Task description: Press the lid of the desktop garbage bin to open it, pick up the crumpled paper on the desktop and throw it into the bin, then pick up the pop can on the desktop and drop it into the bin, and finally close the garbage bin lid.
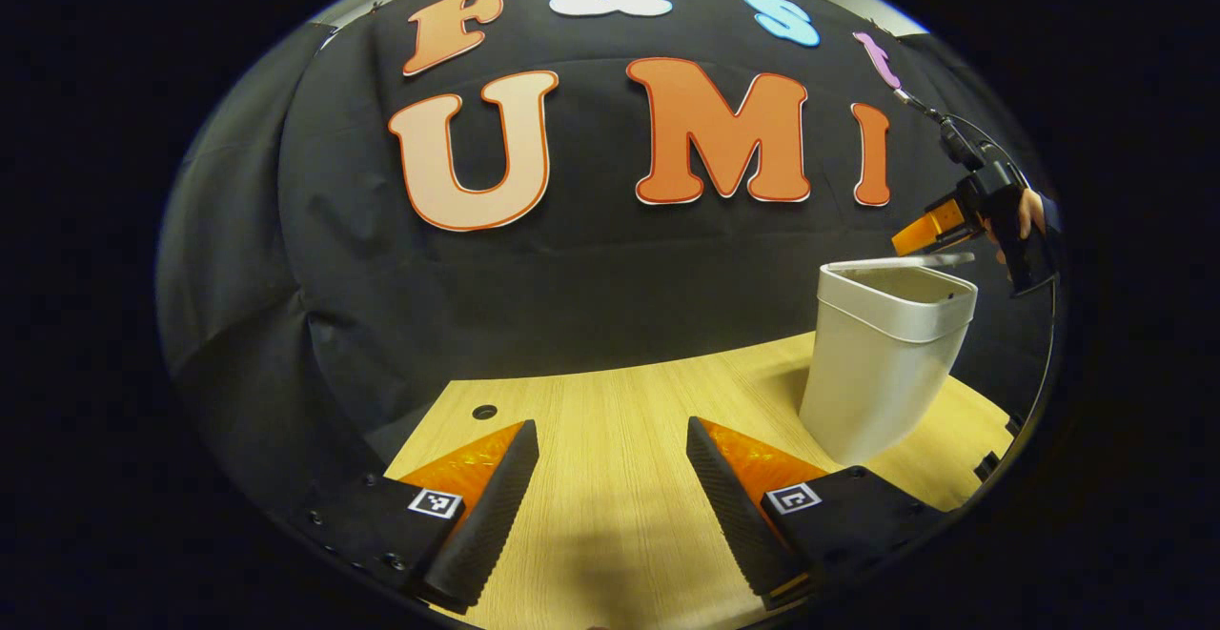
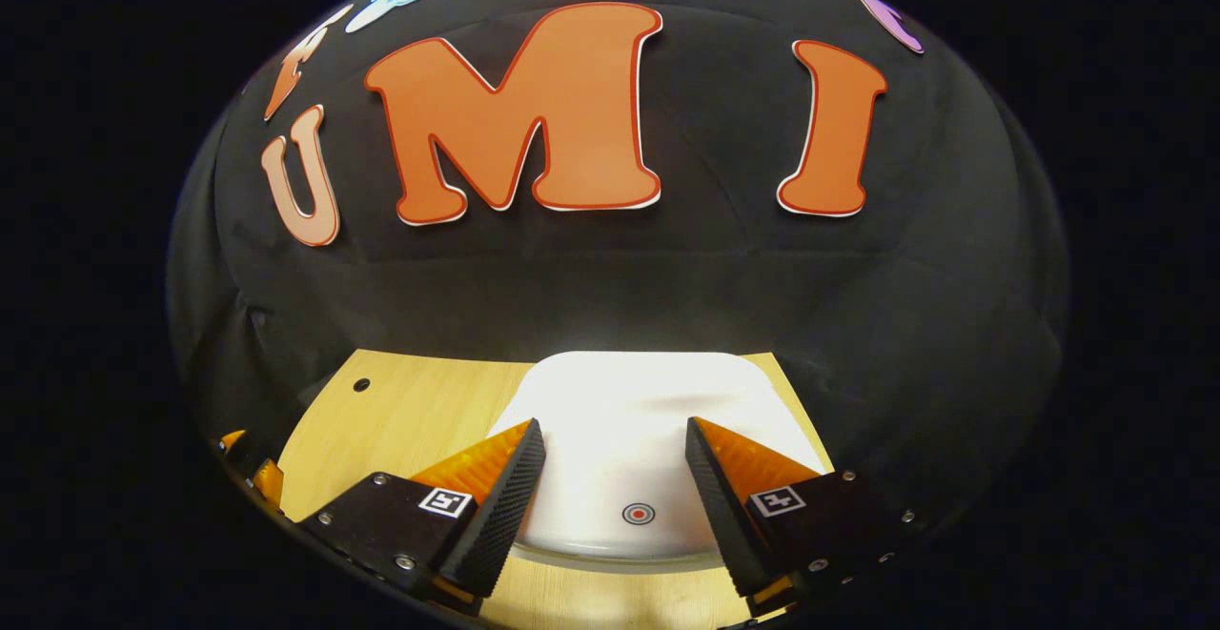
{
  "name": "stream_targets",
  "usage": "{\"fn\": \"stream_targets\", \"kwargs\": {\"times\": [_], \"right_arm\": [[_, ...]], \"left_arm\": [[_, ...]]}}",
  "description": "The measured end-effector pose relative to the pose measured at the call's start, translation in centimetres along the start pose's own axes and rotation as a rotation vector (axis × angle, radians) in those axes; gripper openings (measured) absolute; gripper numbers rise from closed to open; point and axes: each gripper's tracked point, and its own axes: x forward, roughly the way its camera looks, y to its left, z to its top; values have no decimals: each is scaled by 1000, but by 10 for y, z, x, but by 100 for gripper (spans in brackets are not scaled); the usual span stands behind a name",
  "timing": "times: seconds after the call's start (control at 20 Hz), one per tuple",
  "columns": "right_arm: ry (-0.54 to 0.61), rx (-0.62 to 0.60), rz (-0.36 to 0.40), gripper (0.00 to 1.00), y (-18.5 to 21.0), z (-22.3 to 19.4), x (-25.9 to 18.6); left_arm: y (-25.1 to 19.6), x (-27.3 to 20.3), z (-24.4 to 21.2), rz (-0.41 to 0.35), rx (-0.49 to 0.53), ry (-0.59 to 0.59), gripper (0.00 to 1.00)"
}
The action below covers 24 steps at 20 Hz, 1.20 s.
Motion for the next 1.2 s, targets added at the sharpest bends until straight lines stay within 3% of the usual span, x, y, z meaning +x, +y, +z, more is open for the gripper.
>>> {"fn": "stream_targets", "kwargs": {"times": [0.6, 0.95, 1.2], "right_arm": [[-25, -31, -18, 91, 2, -26, -6], [-88, -49, -47, 86, 6, -28, -6], [-138, -70, -46, 75, 10, -34, -15]], "left_arm": [[-15, 1, -6, -36, 0, 23, 100], [-19, 1, -12, -44, -13, 39, 100], [-23, 0, -13, -49, -13, 43, 100]]}}
